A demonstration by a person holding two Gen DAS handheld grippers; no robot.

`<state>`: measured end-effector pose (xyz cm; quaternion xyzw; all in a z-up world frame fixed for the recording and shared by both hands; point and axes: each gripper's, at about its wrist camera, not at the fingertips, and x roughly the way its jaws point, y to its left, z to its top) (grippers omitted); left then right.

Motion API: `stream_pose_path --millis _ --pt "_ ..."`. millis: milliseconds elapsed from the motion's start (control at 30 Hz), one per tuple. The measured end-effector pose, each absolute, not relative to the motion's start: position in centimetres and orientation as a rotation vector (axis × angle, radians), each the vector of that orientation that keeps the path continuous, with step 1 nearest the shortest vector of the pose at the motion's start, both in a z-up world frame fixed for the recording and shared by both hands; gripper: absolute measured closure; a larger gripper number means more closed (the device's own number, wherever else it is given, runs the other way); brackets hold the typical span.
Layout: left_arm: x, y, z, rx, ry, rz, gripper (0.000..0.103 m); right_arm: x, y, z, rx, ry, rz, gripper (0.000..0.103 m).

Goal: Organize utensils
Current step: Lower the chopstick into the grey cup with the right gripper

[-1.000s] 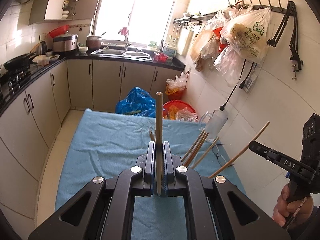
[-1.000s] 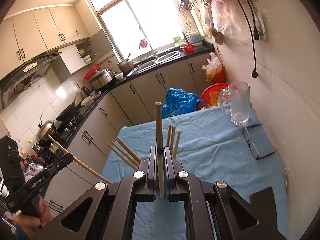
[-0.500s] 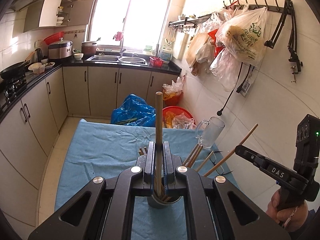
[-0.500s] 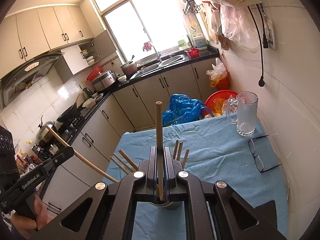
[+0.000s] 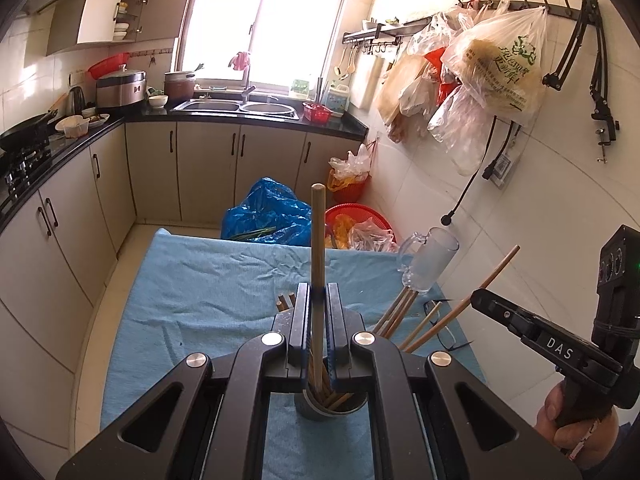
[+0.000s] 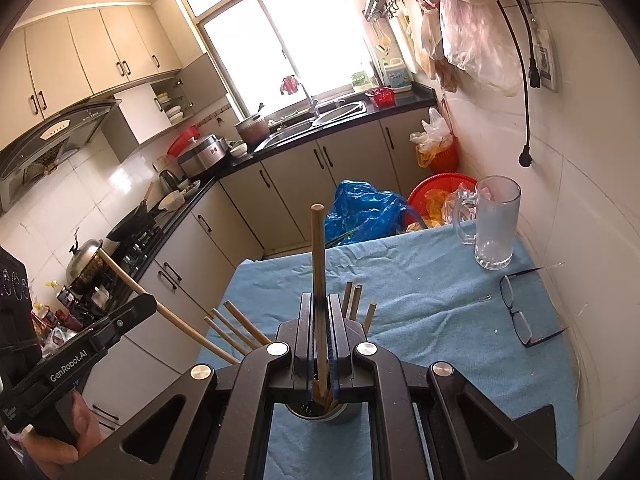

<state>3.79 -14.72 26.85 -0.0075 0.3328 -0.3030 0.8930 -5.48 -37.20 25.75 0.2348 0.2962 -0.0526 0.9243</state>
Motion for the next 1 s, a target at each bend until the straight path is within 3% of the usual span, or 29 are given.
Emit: stream_pose_path --millis 1000 --pt "6.4 -15.7 24.4 -0.018 0.746 -0.605 0.097 -2.7 -37.3 23.7 0.467 0.655 -0.113 0.097"
